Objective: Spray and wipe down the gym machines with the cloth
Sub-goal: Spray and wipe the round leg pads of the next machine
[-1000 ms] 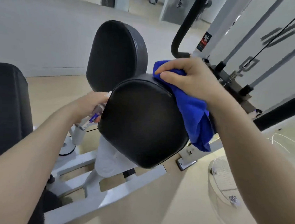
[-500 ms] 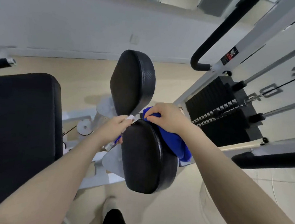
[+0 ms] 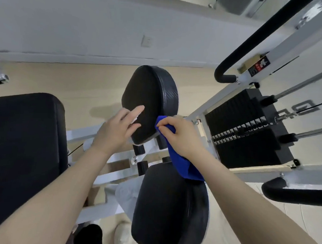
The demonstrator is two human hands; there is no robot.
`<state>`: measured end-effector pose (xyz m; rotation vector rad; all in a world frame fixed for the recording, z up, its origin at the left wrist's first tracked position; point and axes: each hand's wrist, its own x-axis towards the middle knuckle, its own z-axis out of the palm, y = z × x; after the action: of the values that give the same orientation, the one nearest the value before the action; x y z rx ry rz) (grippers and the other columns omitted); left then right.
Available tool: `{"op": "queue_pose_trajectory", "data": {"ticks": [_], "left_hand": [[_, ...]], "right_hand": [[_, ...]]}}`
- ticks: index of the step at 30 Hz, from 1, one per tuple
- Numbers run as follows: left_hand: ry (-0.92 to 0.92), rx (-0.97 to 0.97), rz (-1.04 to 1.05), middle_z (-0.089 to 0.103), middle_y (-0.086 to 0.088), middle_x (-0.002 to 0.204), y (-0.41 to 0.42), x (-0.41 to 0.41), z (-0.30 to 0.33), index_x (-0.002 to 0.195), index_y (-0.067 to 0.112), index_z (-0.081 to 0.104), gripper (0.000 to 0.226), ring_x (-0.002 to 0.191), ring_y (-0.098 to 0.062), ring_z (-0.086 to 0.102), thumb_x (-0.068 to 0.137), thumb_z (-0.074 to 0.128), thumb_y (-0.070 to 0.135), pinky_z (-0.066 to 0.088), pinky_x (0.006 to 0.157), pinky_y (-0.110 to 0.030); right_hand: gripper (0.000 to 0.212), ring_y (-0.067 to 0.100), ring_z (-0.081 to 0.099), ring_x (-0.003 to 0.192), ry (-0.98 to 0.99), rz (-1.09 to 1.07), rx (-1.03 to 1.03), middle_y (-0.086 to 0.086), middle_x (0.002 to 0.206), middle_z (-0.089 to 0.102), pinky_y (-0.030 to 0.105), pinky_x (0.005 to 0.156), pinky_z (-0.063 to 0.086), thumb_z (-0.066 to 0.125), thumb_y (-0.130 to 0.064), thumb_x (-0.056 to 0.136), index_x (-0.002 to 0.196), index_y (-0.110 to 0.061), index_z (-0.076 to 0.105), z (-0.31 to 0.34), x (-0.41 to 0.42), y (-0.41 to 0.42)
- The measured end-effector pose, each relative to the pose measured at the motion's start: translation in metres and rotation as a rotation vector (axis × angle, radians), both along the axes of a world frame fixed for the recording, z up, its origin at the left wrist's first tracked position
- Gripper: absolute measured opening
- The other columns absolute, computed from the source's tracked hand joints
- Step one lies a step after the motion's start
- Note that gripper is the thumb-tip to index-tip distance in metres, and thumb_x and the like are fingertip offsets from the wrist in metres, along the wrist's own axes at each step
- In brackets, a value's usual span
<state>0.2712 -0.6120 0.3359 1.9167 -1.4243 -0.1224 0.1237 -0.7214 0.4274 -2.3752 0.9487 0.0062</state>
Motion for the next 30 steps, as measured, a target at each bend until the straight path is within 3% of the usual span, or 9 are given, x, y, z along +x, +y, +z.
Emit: {"op": "queue_pose_trajectory", "data": {"ticks": [3, 6, 10, 15, 20, 25, 28, 30], "left_hand": [[0.054, -0.046, 0.05, 0.058, -0.014, 0.091, -0.02, 0.027, -0.006, 0.129, 0.028, 0.033, 0.051, 0.063, -0.03, 0.056, 0.089, 0.061, 0.015, 0.046, 0.057, -0.037], [0.068, -0.009, 0.026, 0.059, -0.015, 0.096, -0.038, 0.05, -0.013, 0.126, 0.03, 0.032, 0.045, 0.066, -0.034, 0.059, 0.09, 0.057, 0.018, 0.052, 0.056, -0.041], [0.005, 0.042, -0.088, 0.059, -0.018, 0.09, -0.052, 0.056, -0.031, 0.121, 0.02, 0.036, 0.047, 0.055, -0.035, 0.058, 0.085, 0.064, 0.012, 0.043, 0.044, -0.033], [0.01, 0.039, -0.048, 0.058, -0.016, 0.081, -0.056, 0.06, -0.044, 0.111, 0.016, 0.041, 0.046, 0.046, -0.031, 0.053, 0.078, 0.072, 0.007, 0.033, 0.042, -0.026], [-0.048, 0.061, -0.06, 0.056, -0.013, 0.078, -0.049, 0.058, -0.072, 0.115, 0.015, 0.046, 0.053, 0.046, -0.03, 0.052, 0.072, 0.077, 0.006, 0.026, 0.044, -0.023], [0.09, 0.183, 0.018, 0.062, -0.017, 0.086, -0.043, 0.059, -0.098, 0.112, 0.023, 0.036, 0.04, 0.052, -0.037, 0.055, 0.087, 0.064, 0.011, 0.032, 0.048, -0.027], [0.129, 0.123, 0.061, 0.059, -0.014, 0.093, -0.037, 0.067, -0.09, 0.115, 0.022, 0.037, 0.037, 0.052, -0.034, 0.054, 0.088, 0.062, 0.014, 0.034, 0.046, -0.027], [0.135, 0.035, 0.05, 0.051, -0.011, 0.111, -0.035, 0.077, -0.076, 0.126, 0.022, 0.035, 0.051, 0.052, -0.028, 0.053, 0.085, 0.065, 0.013, 0.035, 0.043, -0.025]], "right_hand": [[0.017, 0.011, 0.054, 0.081, -0.106, -0.045, -0.079, -0.003, 0.092, 0.057, 0.016, 0.071, 0.04, 0.053, -0.02, 0.092, 0.103, -0.02, 0.066, 0.006, 0.021, -0.003], [0.017, 0.005, 0.05, 0.075, -0.124, -0.12, -0.181, -0.008, 0.086, 0.052, 0.009, 0.063, 0.036, 0.052, -0.021, 0.094, 0.104, -0.021, 0.065, 0.007, 0.042, -0.005], [0.019, 0.007, 0.049, 0.077, -0.066, -0.191, -0.252, -0.007, 0.089, 0.05, 0.008, 0.062, 0.034, 0.049, -0.024, 0.095, 0.109, -0.022, 0.062, 0.0, 0.063, -0.005], [0.02, 0.015, 0.05, 0.065, 0.013, -0.162, -0.471, 0.0, 0.091, 0.05, 0.021, 0.053, 0.039, 0.048, -0.023, 0.096, 0.109, -0.017, 0.061, -0.017, 0.075, 0.005], [0.009, 0.015, 0.044, 0.048, 0.04, -0.13, -0.646, 0.006, 0.077, 0.055, 0.02, 0.041, 0.028, 0.066, -0.01, 0.083, 0.092, -0.011, 0.066, -0.03, 0.074, 0.004], [0.025, 0.016, 0.044, 0.046, 0.027, -0.049, -0.771, 0.009, 0.072, 0.057, 0.019, 0.042, 0.03, 0.079, 0.001, 0.066, 0.087, -0.006, 0.066, -0.044, 0.065, -0.005], [0.018, 0.022, 0.052, 0.054, -0.063, 0.045, -0.742, 0.012, 0.079, 0.059, 0.025, 0.044, 0.042, 0.066, -0.003, 0.077, 0.095, -0.003, 0.064, -0.047, 0.06, -0.02], [0.02, 0.028, 0.055, 0.059, -0.062, 0.11, -0.782, 0.015, 0.082, 0.06, 0.029, 0.048, 0.048, 0.06, -0.004, 0.078, 0.097, -0.002, 0.063, -0.051, 0.059, -0.033]]}}
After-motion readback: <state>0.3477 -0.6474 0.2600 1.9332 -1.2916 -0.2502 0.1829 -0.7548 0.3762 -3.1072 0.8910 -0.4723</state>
